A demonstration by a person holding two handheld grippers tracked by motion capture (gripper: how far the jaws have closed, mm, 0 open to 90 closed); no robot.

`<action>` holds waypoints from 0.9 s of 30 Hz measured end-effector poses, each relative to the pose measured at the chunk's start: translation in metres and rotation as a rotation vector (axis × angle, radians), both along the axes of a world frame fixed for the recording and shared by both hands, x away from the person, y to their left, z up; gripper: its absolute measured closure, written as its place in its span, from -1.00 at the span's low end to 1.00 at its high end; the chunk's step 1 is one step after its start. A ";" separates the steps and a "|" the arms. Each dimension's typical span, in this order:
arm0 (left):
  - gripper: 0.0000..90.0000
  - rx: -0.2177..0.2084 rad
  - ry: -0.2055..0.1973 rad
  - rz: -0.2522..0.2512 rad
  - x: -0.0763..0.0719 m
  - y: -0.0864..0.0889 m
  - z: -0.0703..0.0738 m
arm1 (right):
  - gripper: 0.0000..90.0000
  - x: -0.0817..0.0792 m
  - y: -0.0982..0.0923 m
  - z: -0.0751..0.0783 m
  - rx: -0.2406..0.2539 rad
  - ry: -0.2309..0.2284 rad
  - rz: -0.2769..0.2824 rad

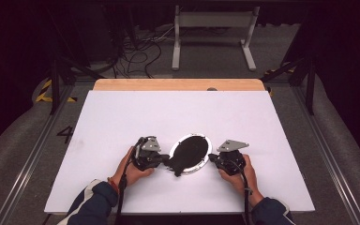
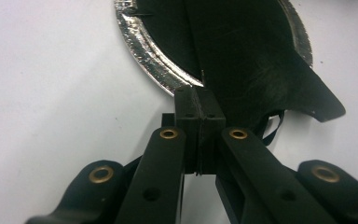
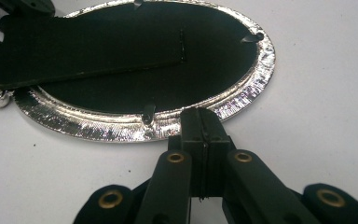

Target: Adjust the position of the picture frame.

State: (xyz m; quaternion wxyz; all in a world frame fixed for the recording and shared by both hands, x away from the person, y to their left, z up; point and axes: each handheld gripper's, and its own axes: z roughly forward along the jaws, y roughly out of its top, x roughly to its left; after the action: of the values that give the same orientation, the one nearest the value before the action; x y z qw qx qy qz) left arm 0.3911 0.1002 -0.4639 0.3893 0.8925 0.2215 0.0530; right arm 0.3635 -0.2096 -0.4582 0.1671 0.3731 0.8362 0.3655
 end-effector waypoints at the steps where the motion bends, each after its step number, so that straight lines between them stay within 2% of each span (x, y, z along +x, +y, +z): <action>1: 1.00 0.005 -0.004 -0.006 -0.001 0.001 0.000 | 1.00 0.001 0.001 0.000 -0.002 -0.001 0.004; 7: 1.00 -0.003 0.007 -0.009 -0.007 0.004 0.000 | 1.00 0.005 0.004 0.000 -0.015 -0.011 0.010; 10: 1.00 0.011 0.001 -0.028 -0.009 0.004 0.001 | 1.00 0.003 0.003 0.000 -0.011 -0.010 0.013; 12: 0.99 0.032 -0.017 -0.039 -0.012 0.005 0.002 | 1.00 -0.001 0.004 0.000 -0.012 -0.005 0.026; 16: 1.00 0.017 0.012 -0.054 -0.013 0.007 0.002 | 1.00 -0.012 0.005 0.000 0.001 0.014 0.062; 21: 0.99 0.011 0.025 -0.081 -0.016 0.004 0.001 | 1.00 -0.015 0.006 0.001 0.012 0.033 0.058; 24: 1.00 0.010 0.024 -0.079 -0.016 0.003 0.001 | 1.00 -0.013 0.006 -0.001 0.040 0.041 0.041; 27: 1.00 0.006 0.021 -0.073 -0.016 0.001 0.001 | 1.00 -0.012 0.007 -0.002 0.043 0.035 0.029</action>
State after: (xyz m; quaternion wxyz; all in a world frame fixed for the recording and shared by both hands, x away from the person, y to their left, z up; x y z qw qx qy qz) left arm 0.3750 0.1015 -0.4632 0.3859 0.9016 0.1928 0.0302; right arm 0.3511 -0.2027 -0.4598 0.1391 0.3707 0.8362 0.3793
